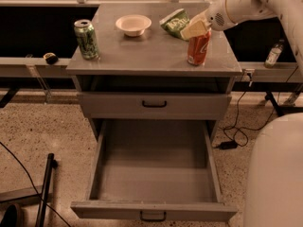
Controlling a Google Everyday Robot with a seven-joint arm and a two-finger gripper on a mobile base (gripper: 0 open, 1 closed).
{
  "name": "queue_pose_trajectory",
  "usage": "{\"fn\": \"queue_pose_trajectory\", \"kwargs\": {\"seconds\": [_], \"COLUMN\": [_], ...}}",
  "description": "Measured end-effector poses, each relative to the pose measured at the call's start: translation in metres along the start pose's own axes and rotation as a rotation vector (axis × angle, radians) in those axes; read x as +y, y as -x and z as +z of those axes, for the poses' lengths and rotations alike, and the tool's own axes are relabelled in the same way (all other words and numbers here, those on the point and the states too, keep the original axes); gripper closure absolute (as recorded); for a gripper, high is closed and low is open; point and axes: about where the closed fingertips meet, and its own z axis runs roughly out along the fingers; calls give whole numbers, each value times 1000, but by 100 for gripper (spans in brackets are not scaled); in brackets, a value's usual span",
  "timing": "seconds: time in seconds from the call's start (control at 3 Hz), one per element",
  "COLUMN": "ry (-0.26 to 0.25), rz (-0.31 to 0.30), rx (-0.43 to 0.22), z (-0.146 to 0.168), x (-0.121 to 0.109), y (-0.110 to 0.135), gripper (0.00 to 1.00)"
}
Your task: Place coke can into middle drawer
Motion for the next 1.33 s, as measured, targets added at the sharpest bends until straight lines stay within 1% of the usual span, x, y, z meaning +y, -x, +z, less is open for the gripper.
{"fn": "queue_pose_trajectory", "kwargs": {"seconds": [0.33,0.67,1.33], "ry": [0,0,0], "rz": [0,0,0], "rx": [0,0,0], "z": [-2,-2,-2], "x": [-1,-1,0], "y": [3,3,3], "gripper": [91,80,32]}}
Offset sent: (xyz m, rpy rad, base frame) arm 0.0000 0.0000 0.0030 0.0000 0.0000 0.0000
